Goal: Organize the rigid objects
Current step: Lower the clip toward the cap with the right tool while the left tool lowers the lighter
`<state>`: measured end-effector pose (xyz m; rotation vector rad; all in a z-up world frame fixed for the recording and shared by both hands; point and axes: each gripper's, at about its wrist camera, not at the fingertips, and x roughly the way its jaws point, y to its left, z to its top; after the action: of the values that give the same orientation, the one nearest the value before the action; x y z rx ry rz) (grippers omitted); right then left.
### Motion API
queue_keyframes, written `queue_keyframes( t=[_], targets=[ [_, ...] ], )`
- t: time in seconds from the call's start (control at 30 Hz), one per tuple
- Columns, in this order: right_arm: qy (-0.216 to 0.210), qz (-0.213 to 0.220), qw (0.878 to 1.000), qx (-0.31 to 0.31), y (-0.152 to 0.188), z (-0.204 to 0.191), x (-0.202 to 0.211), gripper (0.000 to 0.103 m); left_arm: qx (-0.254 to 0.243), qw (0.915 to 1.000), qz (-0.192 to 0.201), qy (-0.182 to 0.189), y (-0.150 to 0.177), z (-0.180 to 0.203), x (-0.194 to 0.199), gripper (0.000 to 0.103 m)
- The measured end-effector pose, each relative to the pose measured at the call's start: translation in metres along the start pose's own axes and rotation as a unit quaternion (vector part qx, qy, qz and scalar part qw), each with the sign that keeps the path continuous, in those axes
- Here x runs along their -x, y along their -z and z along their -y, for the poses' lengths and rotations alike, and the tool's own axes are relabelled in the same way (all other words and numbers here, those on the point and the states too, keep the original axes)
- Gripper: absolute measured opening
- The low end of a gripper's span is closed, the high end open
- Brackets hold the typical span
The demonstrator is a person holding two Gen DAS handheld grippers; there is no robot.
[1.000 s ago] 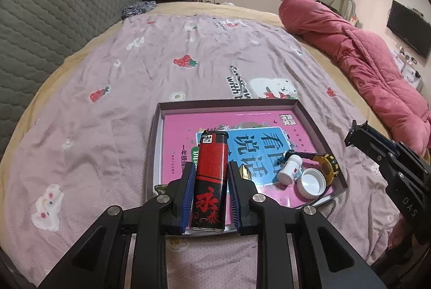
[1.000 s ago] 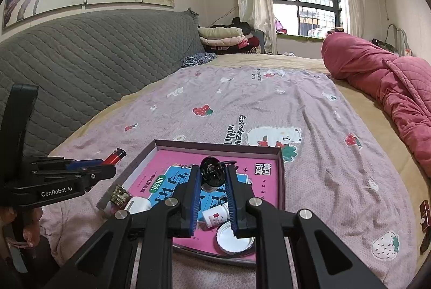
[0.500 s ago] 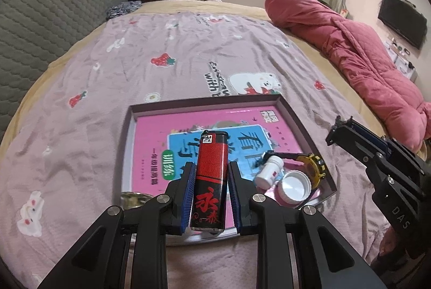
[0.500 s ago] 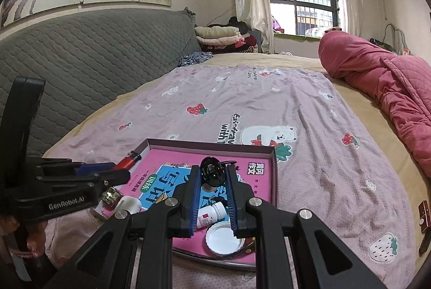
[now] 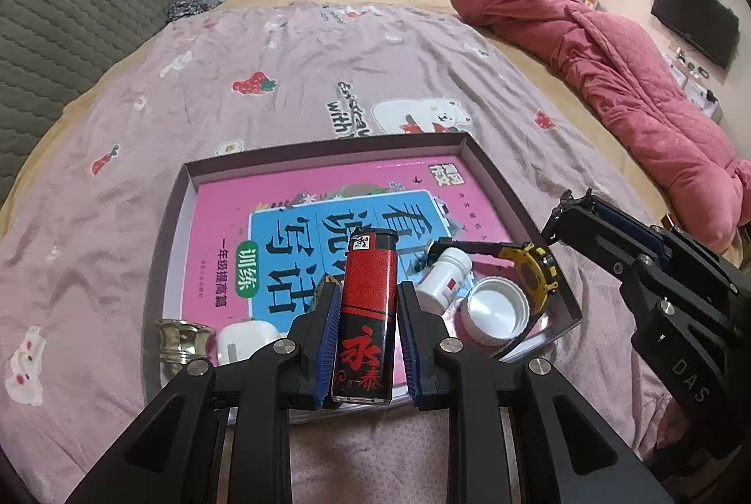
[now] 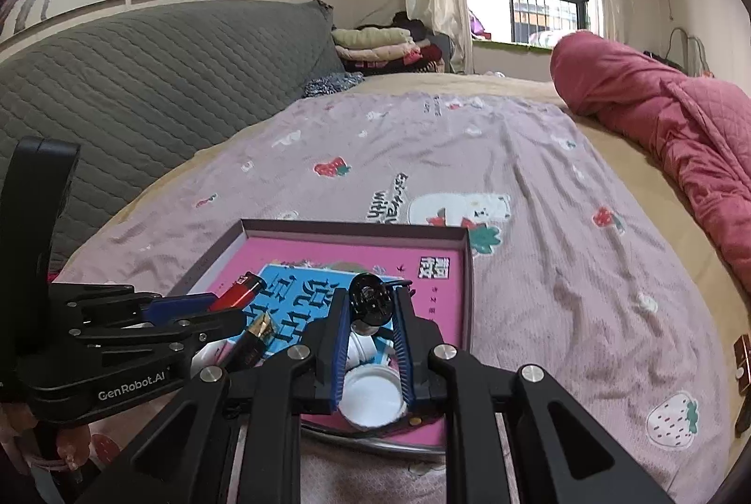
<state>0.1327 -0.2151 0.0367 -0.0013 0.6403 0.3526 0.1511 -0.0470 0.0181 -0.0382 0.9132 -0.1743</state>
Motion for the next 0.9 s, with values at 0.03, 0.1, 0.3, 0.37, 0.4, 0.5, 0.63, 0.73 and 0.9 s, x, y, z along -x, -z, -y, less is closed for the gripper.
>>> queue_keyframes(
  t=[0.03, 0.1, 0.3, 0.37, 0.4, 0.5, 0.63, 0.73, 0.9],
  targets=[
    [0.000, 0.000, 1.000, 0.000, 0.001, 0.001, 0.000, 0.018, 0.001, 1.0000, -0.001, 0.000, 0.001, 0.000, -0.001, 0.024],
    [0.000, -0.002, 1.000, 0.000, 0.002, 0.002, -0.001, 0.018, 0.002, 1.0000, -0.004, 0.000, 0.004, -0.001, -0.003, 0.024],
    [0.005, -0.007, 1.000, 0.007, 0.008, 0.003, 0.000, 0.018, 0.005, 0.9999, -0.008, 0.002, 0.010, -0.002, -0.004, 0.024],
    [0.003, -0.011, 1.000, 0.002, 0.010, 0.005, -0.001, 0.018, 0.005, 0.9999, -0.013, 0.004, 0.012, -0.001, -0.006, 0.024],
    [0.002, -0.013, 1.000, 0.001, 0.010, 0.006, -0.002, 0.018, 0.005, 0.9999, -0.015, 0.005, 0.012, 0.000, -0.008, 0.024],
    [-0.001, -0.022, 1.000, 0.003, 0.013, 0.006, -0.005, 0.018, 0.004, 0.9997, -0.022, 0.010, 0.015, 0.004, -0.013, 0.025],
    [-0.001, -0.037, 0.999, 0.022, 0.017, -0.002, -0.010, 0.018, -0.002, 0.9995, -0.029, 0.012, 0.017, 0.010, -0.017, 0.024],
    [0.003, -0.052, 0.998, 0.037, 0.022, -0.008, -0.016, 0.018, -0.006, 0.9994, -0.032, 0.012, 0.018, 0.015, -0.020, 0.025],
    [0.008, -0.055, 0.997, 0.053, 0.025, -0.012, -0.018, 0.018, -0.008, 0.9991, -0.039, 0.012, 0.018, 0.017, -0.024, 0.024]
  ],
)
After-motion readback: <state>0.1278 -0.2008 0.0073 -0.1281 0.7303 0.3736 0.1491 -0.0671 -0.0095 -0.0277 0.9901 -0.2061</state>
